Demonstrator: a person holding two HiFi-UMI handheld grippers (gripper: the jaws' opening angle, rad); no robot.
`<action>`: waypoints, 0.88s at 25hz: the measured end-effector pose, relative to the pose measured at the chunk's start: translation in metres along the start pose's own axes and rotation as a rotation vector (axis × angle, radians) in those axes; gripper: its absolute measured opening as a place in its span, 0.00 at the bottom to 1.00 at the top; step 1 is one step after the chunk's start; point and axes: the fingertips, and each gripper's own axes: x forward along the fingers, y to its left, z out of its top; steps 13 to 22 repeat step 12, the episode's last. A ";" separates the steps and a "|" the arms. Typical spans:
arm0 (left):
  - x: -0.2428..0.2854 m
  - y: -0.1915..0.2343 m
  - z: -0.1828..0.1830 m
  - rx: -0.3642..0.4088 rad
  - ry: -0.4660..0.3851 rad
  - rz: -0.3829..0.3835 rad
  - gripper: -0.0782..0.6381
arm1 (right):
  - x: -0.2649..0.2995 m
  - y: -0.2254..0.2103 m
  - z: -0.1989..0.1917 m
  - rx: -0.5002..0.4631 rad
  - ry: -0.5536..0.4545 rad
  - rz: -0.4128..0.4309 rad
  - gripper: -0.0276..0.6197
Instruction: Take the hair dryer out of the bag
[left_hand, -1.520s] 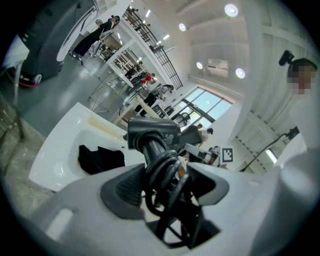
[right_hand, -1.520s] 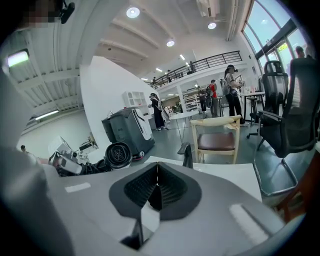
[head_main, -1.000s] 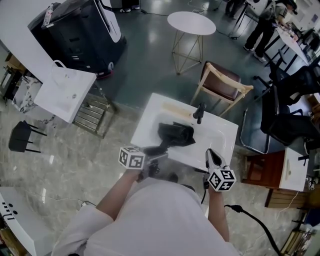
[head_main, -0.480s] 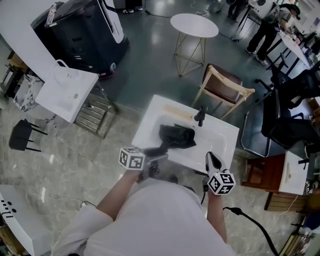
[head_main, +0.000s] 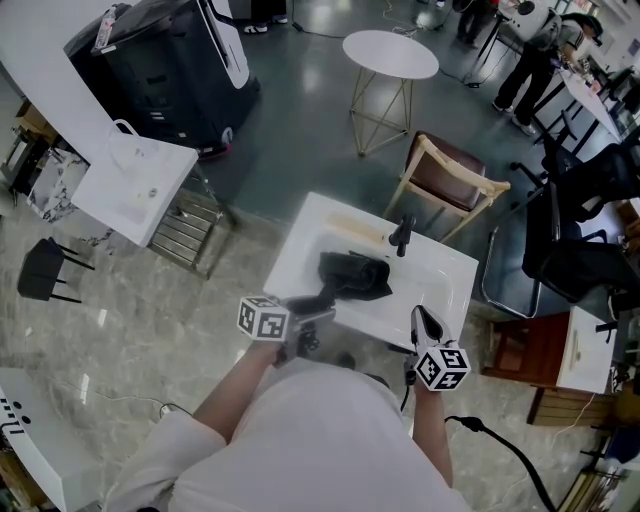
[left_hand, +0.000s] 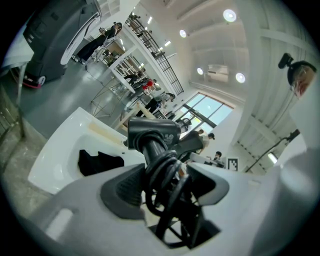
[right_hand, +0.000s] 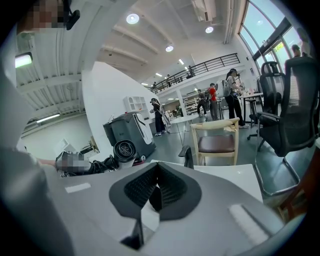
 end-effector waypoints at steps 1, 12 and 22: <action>0.000 0.000 -0.001 -0.002 -0.002 0.000 0.47 | 0.000 0.000 0.000 -0.002 0.000 -0.001 0.05; -0.004 0.002 0.001 -0.013 -0.014 -0.008 0.47 | 0.006 0.007 -0.003 -0.004 0.008 0.012 0.05; -0.004 0.002 0.001 -0.013 -0.014 -0.008 0.47 | 0.006 0.007 -0.003 -0.004 0.008 0.012 0.05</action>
